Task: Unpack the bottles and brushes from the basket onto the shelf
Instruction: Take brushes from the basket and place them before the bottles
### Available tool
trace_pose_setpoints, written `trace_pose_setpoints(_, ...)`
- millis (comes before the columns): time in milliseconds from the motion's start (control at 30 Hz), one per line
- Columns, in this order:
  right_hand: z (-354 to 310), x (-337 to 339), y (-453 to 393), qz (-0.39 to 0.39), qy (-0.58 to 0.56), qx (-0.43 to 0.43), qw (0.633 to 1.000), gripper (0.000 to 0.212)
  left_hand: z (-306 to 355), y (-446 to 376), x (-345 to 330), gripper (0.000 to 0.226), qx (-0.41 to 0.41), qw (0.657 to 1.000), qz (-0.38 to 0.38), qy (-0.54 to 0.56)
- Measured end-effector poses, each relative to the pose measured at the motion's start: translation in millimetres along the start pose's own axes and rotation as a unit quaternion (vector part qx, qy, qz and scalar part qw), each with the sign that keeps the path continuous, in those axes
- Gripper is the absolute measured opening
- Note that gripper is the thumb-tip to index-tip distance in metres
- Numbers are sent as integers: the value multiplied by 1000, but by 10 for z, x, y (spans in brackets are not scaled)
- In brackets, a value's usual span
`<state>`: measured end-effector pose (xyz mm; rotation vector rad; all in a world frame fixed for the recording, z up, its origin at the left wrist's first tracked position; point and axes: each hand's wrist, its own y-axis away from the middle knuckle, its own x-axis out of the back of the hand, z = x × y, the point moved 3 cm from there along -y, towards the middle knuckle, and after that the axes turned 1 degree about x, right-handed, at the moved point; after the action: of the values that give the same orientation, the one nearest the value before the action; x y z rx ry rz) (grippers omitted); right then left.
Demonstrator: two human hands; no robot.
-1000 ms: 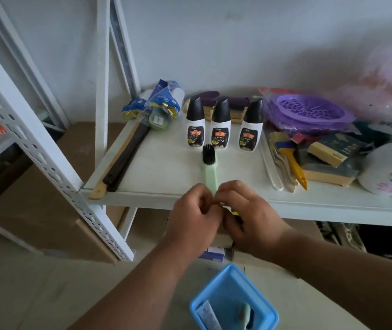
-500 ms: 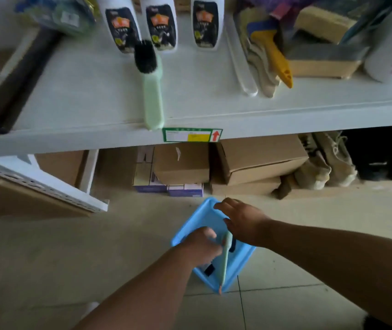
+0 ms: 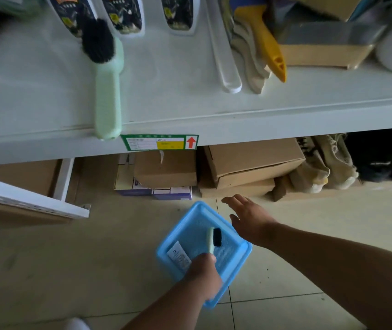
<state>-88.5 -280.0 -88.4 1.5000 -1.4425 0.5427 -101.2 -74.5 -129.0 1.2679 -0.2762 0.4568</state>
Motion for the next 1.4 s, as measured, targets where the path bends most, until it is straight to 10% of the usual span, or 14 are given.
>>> trace_pose_setpoints(567,-1011,718,171,87,-94,46,991,42,307,616,1204,31,-182,940,145,249)
trace_pose_setpoints(1033,-2240,1822,1054,189,-93,180,961,41,252,2287,1920,26,-298,883,119,344)
trace_pose_setpoints(1400,-2571,2980,714,329,-96,98,934,42,986,2853,2658,33,-343,807,67,476)
